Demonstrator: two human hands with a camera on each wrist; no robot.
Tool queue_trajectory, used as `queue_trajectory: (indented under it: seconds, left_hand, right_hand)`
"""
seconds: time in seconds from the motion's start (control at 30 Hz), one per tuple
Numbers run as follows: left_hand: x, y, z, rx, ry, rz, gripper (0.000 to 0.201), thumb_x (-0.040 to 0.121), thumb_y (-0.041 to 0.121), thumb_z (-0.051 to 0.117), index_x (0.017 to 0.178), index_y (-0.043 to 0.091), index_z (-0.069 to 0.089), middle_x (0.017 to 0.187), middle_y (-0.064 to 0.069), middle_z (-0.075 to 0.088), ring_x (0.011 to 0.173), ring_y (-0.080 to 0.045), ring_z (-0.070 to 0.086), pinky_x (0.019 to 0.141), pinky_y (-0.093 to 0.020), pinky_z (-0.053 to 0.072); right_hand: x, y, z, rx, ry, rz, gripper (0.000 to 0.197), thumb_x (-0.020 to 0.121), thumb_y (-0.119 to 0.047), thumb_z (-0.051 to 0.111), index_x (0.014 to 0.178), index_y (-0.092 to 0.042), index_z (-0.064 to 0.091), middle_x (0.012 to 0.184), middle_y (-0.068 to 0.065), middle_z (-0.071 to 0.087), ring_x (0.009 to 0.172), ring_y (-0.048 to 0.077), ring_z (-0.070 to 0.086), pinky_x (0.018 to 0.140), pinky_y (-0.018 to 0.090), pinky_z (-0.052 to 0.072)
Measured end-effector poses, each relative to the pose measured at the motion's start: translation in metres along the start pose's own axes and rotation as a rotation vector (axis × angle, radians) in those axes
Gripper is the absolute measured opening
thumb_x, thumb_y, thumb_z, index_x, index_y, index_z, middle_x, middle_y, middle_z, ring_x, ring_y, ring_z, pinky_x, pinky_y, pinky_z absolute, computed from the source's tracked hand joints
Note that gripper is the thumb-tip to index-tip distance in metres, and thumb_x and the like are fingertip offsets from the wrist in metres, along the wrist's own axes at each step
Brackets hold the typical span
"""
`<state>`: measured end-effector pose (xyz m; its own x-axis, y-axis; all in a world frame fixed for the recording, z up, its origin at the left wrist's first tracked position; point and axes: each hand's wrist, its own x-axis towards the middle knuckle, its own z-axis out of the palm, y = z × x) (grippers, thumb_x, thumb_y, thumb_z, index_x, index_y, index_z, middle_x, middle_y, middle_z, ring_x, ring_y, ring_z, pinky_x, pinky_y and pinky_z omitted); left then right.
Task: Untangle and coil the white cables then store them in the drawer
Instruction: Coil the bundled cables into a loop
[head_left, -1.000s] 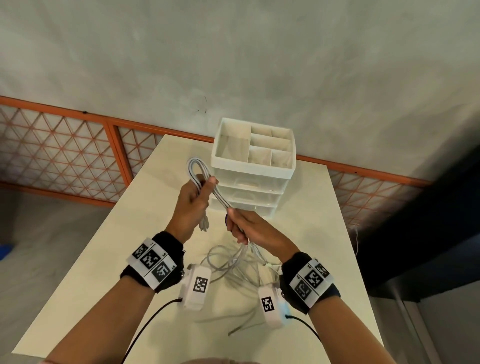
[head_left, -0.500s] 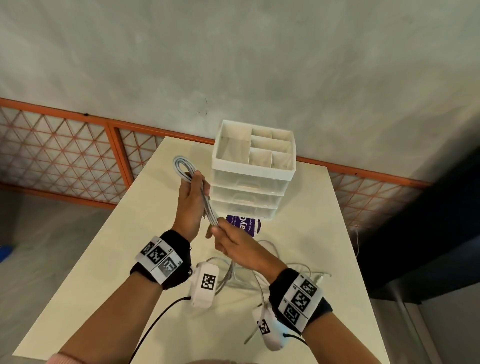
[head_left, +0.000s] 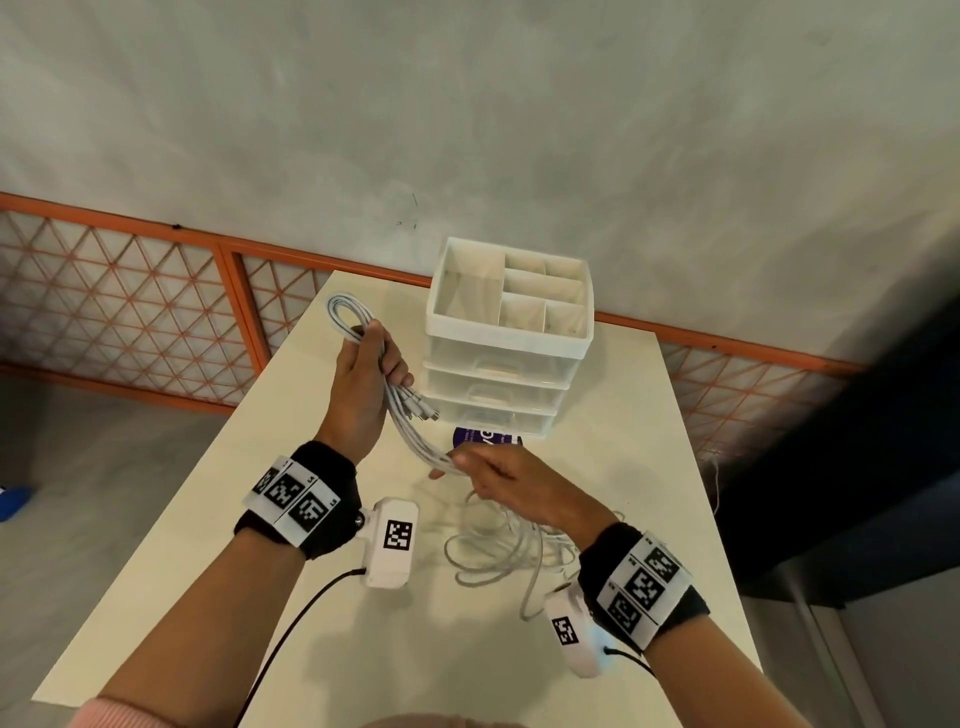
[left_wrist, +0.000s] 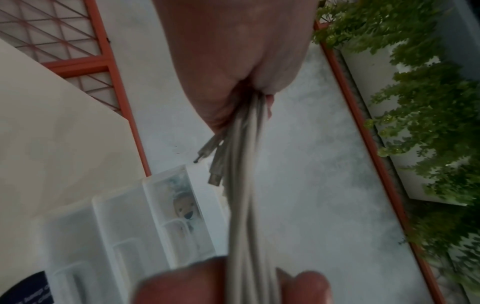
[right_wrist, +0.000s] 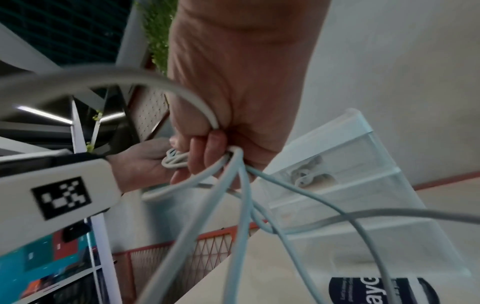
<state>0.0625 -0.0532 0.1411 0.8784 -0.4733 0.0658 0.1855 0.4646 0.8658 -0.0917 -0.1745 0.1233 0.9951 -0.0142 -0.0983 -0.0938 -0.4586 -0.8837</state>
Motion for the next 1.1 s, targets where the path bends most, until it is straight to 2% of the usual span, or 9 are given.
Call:
queue_trajectory:
  seconds: [0.1, 0.23, 0.33, 0.43, 0.57, 0.67, 0.73, 0.93, 1.1]
  left_hand:
    - [0.000, 0.002, 0.003, 0.047, -0.025, 0.024, 0.037, 0.102, 0.026, 0.033, 0.066, 0.020, 0.037, 0.052, 0.009, 0.029, 0.045, -0.007, 0.026, 0.046, -0.018, 0.030]
    - [-0.001, 0.006, -0.002, 0.164, -0.055, 0.124, 0.037, 0.103, 0.023, 0.032, 0.066, 0.020, 0.032, 0.053, 0.010, 0.026, 0.046, -0.008, 0.023, 0.046, -0.019, 0.026]
    - [-0.004, 0.004, -0.006, 0.242, -0.074, 0.160, 0.037, 0.103, 0.022, 0.031, 0.066, 0.020, 0.030, 0.052, 0.011, 0.025, 0.047, -0.008, 0.020, 0.048, -0.026, 0.021]
    - [-0.005, 0.002, -0.009, 0.288, -0.133, 0.132, 0.038, 0.103, 0.021, 0.030, 0.066, 0.019, 0.030, 0.053, 0.011, 0.024, 0.047, -0.008, 0.019, 0.047, -0.025, 0.020]
    - [-0.007, 0.010, -0.005, 0.418, -0.344, -0.033, 0.035, 0.102, 0.022, 0.034, 0.068, 0.019, 0.029, 0.059, 0.004, 0.019, 0.050, -0.011, 0.016, 0.048, -0.026, 0.017]
    - [-0.015, 0.009, 0.007, 0.510, -0.493, -0.149, 0.034, 0.102, 0.021, 0.035, 0.069, 0.019, 0.030, 0.060, 0.003, 0.020, 0.050, -0.009, 0.017, 0.047, -0.023, 0.018]
    - [-0.019, 0.005, 0.013, 0.518, -0.555, -0.218, 0.032, 0.102, 0.022, 0.037, 0.070, 0.018, 0.033, 0.059, 0.004, 0.022, 0.050, -0.009, 0.019, 0.046, -0.020, 0.021]
    - [-0.032, -0.003, 0.027, 0.601, -0.597, -0.217, 0.029, 0.102, 0.026, 0.035, 0.076, 0.013, 0.038, 0.062, 0.000, 0.031, 0.051, -0.009, 0.034, 0.053, -0.021, 0.032]
    - [-0.032, -0.008, 0.029, 0.620, -0.566, -0.205, 0.037, 0.102, 0.029, 0.033, 0.103, 0.000, 0.056, 0.089, -0.011, 0.066, 0.083, -0.018, 0.066, 0.078, -0.028, 0.052]
  right_hand:
    - [-0.004, 0.004, 0.005, -0.015, -0.106, 0.068, 0.033, 0.101, -0.034, 0.038, 0.112, -0.019, 0.065, 0.062, -0.006, 0.031, 0.058, 0.008, 0.035, 0.061, 0.012, 0.039]
    - [-0.011, 0.013, -0.004, -0.078, -0.212, 0.146, 0.033, 0.103, -0.031, 0.033, 0.088, -0.017, 0.059, 0.064, -0.004, 0.048, 0.071, 0.011, 0.055, 0.069, 0.014, 0.040]
    - [-0.016, 0.015, -0.019, 0.009, -0.134, 0.123, 0.034, 0.103, -0.027, 0.032, 0.088, -0.010, 0.057, 0.060, -0.002, 0.046, 0.071, 0.014, 0.063, 0.082, 0.024, 0.047]
    - [-0.016, 0.011, -0.025, 0.010, 0.007, 0.083, 0.037, 0.102, -0.028, 0.036, 0.092, -0.002, 0.061, 0.057, 0.002, 0.039, 0.051, 0.008, 0.046, 0.066, 0.024, 0.048]
    - [-0.008, -0.001, -0.029, -0.273, -0.015, 0.026, 0.031, 0.098, -0.040, 0.041, 0.092, -0.020, 0.063, 0.083, 0.024, 0.059, 0.068, 0.028, 0.055, 0.068, 0.036, 0.047]
    - [-0.005, -0.015, -0.038, -0.412, -0.030, -0.023, 0.027, 0.097, -0.031, 0.047, 0.092, -0.011, 0.065, 0.069, 0.003, 0.059, 0.061, 0.009, 0.052, 0.060, 0.019, 0.038]
    - [-0.001, -0.024, -0.042, -0.504, -0.005, -0.057, 0.027, 0.096, -0.029, 0.050, 0.091, -0.008, 0.067, 0.063, -0.009, 0.052, 0.059, 0.001, 0.049, 0.058, 0.016, 0.034]
    - [0.002, -0.037, -0.047, -0.428, 0.106, -0.095, 0.013, 0.087, -0.018, 0.064, 0.090, -0.008, 0.073, 0.073, 0.003, 0.069, 0.063, 0.006, 0.058, 0.065, 0.013, 0.040]
    - [0.002, -0.038, -0.044, -0.401, 0.196, -0.062, 0.027, 0.085, -0.016, 0.068, 0.089, -0.016, 0.041, 0.073, -0.003, 0.064, 0.067, 0.013, 0.065, 0.058, 0.013, 0.045]
